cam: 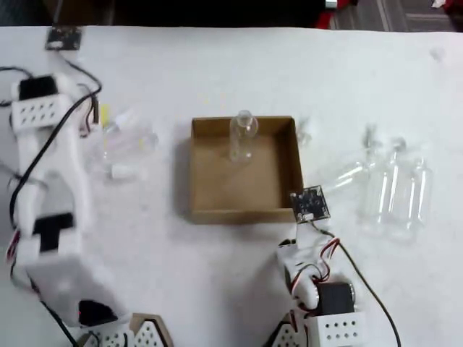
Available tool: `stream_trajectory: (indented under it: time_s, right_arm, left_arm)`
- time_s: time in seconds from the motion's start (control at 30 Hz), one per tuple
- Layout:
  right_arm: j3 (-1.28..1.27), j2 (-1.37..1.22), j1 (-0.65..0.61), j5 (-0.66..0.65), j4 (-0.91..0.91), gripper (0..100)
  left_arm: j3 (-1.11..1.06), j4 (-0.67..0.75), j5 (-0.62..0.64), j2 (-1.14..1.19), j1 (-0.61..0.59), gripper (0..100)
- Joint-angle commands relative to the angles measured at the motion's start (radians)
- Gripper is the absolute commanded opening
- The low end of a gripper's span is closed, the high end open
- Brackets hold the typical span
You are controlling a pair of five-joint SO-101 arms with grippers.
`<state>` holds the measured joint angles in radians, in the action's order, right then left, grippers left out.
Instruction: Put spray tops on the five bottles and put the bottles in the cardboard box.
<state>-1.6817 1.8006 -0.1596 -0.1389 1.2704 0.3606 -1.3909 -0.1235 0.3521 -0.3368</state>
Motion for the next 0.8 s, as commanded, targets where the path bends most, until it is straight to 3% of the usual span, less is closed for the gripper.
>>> stream_trajectory:
  time_s: [0.0, 0.17, 0.43, 0.63, 0.77]
  right_arm:
    - [-0.009, 0.005, 0.005, -0.009, 0.002, 1.7]
    - [-0.009, 0.005, 0.005, -0.009, 0.002, 1.7]
    - [-0.009, 0.005, 0.005, -0.009, 0.002, 1.7]
    - [-0.009, 0.005, 0.005, -0.009, 0.002, 1.7]
    - [-0.009, 0.005, 0.005, -0.009, 0.002, 1.7]
  left_arm:
    - [0.425, 0.008, 0.026, 0.263, 0.019, 17]
    - [0.760, 0.009, 0.133, 0.549, 0.031, 17]
    - [1.126, -0.025, 0.137, 0.898, 0.045, 17]
    - [1.313, -0.123, 0.137, 1.047, 0.047, 17]
    - [1.298, -0.253, 0.112, 1.052, 0.081, 17]
